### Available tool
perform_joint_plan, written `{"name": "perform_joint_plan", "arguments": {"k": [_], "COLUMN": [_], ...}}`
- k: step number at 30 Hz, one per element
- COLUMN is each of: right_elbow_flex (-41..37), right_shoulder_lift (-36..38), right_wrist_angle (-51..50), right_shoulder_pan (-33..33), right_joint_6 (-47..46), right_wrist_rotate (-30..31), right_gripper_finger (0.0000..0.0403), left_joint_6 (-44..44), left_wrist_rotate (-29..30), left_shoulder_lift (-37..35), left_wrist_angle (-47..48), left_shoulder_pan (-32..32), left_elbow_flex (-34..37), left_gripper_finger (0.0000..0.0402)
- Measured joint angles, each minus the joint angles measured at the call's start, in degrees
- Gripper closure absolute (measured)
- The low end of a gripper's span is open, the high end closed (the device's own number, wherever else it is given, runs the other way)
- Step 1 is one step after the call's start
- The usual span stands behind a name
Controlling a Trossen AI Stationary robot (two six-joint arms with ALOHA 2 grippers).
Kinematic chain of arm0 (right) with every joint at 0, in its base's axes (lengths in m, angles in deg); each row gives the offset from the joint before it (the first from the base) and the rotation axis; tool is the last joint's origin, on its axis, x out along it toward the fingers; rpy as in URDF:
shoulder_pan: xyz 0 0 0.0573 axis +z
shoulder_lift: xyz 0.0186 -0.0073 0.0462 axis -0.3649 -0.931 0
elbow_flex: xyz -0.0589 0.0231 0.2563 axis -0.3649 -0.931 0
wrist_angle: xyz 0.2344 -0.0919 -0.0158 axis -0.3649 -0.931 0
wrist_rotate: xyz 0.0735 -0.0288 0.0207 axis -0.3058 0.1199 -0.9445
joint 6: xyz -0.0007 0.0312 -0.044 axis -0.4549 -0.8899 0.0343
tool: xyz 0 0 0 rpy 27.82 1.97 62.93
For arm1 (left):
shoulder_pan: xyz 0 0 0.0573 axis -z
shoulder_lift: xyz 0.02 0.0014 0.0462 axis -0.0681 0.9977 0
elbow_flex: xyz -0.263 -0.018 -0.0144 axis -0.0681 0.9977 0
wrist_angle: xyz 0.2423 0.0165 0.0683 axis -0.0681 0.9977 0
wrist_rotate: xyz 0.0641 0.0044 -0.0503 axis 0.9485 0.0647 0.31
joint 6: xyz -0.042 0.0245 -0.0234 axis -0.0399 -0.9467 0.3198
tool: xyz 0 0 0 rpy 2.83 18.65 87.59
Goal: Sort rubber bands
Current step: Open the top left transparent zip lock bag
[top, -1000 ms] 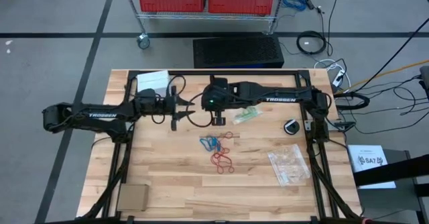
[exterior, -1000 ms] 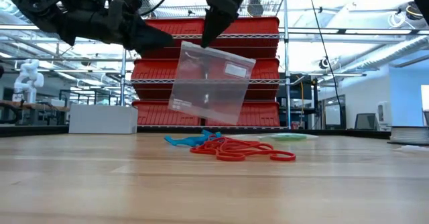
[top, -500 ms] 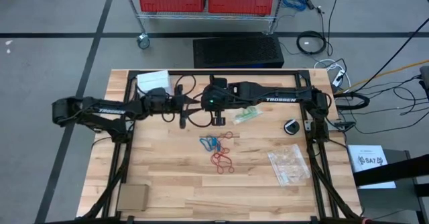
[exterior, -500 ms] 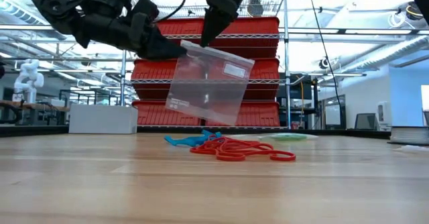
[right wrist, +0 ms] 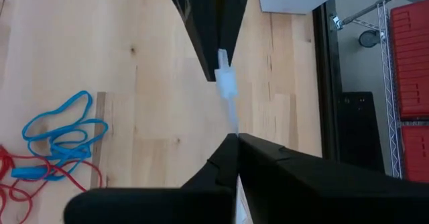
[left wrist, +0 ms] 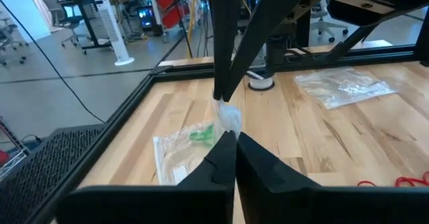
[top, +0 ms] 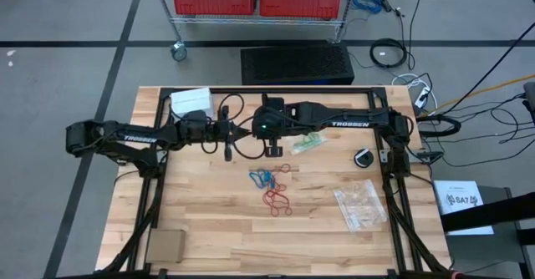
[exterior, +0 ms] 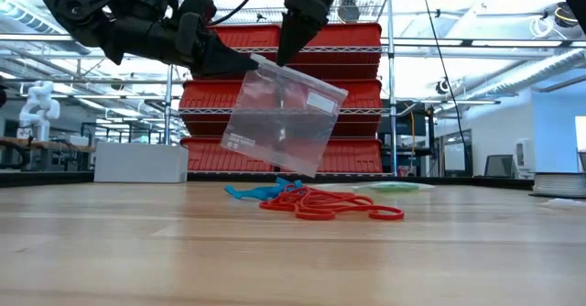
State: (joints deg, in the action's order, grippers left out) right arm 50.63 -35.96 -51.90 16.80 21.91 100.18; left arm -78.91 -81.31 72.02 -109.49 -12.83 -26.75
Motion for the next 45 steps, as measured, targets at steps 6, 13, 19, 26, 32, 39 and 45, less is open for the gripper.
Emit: {"name": "perform_joint_plan", "arguments": {"k": [6,13,19,26,32,39,45], "right_elbow_flex": [0.0,0.0,0.0,0.0,0.0,0.0,0.1], "right_shoulder_lift": [0.0,1.4,1.3,0.9,-0.4,-1.4,-1.3], "right_wrist_angle": [0.0,1.0,3.0,5.6,6.4,7.8,5.7], "right_shoulder_pan": [0.2,0.2,-0.9,-2.6,-3.0,-2.7,-2.4], "right_joint_6": [-1.1,-3.1,-7.8,-8.7,-7.2,-5.9,-6.1], "right_wrist_rotate": [0.0,-0.1,-9.5,-10.5,-13.1,-13.3,-10.3], "right_gripper_finger": [0.0403,0.036,0.0289,0.0251,0.0272,0.0335,0.0392], "left_joint_6": [-0.8,-1.6,-2.0,-2.0,-2.0,-2.0,-1.9], "left_wrist_rotate": [0.0,0.5,0.6,0.7,0.7,0.7,1.7], "left_shoulder_lift": [0.0,0.0,0.0,0.0,0.0,0.0,0.0], "left_wrist_angle": [0.0,0.3,0.1,0.1,0.1,0.3,0.1], "left_shoulder_pan": [0.0,0.0,0.0,0.0,0.0,0.0,0.0], "left_elbow_flex": [0.0,0.0,0.0,0.0,0.0,0.0,0.0], "left_gripper_finger": [0.0398,0.04,0.04,0.0401,0.0401,0.0401,0.0401]}}
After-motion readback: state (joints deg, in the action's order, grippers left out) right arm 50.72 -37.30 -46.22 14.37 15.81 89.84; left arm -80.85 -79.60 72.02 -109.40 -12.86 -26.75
